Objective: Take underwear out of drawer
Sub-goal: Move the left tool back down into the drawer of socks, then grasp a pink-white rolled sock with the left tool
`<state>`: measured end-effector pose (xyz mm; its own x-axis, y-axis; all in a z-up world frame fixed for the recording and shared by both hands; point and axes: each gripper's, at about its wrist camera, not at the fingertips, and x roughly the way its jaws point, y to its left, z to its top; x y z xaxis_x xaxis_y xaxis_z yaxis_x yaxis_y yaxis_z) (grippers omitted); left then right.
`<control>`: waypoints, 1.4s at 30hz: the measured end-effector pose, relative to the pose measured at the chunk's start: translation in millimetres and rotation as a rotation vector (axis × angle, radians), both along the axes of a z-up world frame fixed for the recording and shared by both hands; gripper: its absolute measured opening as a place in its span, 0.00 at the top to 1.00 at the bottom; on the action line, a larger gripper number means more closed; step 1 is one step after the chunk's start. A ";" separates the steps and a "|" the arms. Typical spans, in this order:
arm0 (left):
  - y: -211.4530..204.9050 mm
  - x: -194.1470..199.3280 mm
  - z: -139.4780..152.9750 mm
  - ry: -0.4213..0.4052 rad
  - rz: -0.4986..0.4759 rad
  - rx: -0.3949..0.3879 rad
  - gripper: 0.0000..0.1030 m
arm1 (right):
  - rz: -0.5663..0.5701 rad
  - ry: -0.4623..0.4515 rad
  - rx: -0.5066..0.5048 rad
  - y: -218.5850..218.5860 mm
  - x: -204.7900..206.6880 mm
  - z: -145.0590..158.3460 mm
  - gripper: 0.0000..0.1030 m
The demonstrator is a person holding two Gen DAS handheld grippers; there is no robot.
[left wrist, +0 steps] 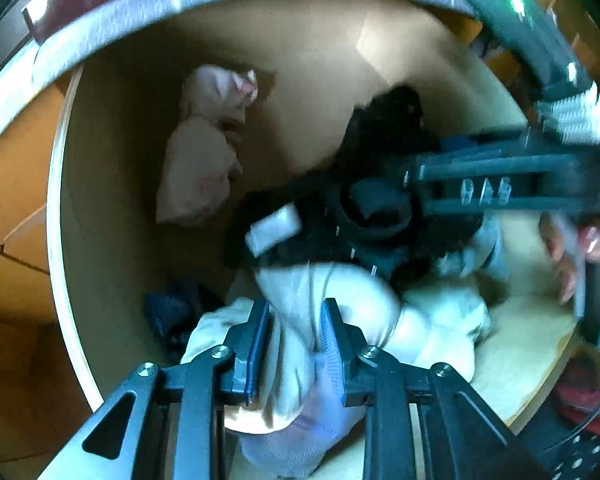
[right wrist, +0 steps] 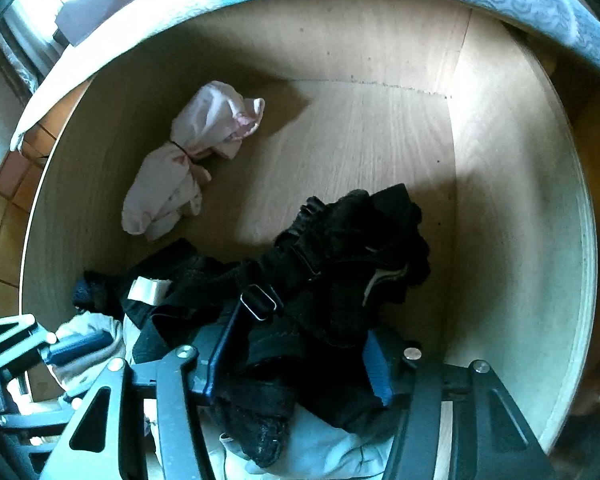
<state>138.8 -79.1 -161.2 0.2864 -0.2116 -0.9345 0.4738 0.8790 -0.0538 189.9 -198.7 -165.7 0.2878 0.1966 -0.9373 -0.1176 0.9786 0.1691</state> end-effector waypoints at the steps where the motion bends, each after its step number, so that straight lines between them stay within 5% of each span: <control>1: 1.5 4.2 5.1 -0.005 0.019 -0.018 0.75 | 0.000 0.001 0.001 -1.0 0.0 -0.4 0.45; 4: 4.3 27.5 30.0 -0.096 0.086 -0.021 0.69 | 0.002 0.009 0.004 -1.0 2.6 0.1 0.44; 7: -10.1 54.4 35.4 -0.196 0.106 0.125 0.68 | 0.004 0.013 0.006 0.6 1.2 -2.7 0.44; 12: -34.5 83.0 4.7 -0.208 0.098 0.332 0.67 | 0.004 0.015 0.008 0.7 3.9 -5.1 0.44; 19: -36.9 102.5 -24.3 -0.203 0.089 0.444 0.65 | 0.007 0.021 0.011 0.9 5.2 -8.8 0.43; 22: -33.2 111.8 -31.9 -0.179 0.086 0.446 0.60 | 0.010 0.026 0.011 2.3 6.9 -10.9 0.43; 26: -18.4 113.7 -28.6 -0.165 0.107 0.352 0.60 | 0.009 0.028 0.008 3.4 8.4 -12.7 0.42; 36: 10.1 83.1 -24.5 -0.088 0.096 0.242 0.71 | 0.011 0.030 0.024 3.4 13.6 -18.6 0.42; 42: 21.0 65.3 -30.0 -0.109 0.104 0.243 0.71 | 0.005 -0.001 0.050 -4.1 10.4 -15.3 0.51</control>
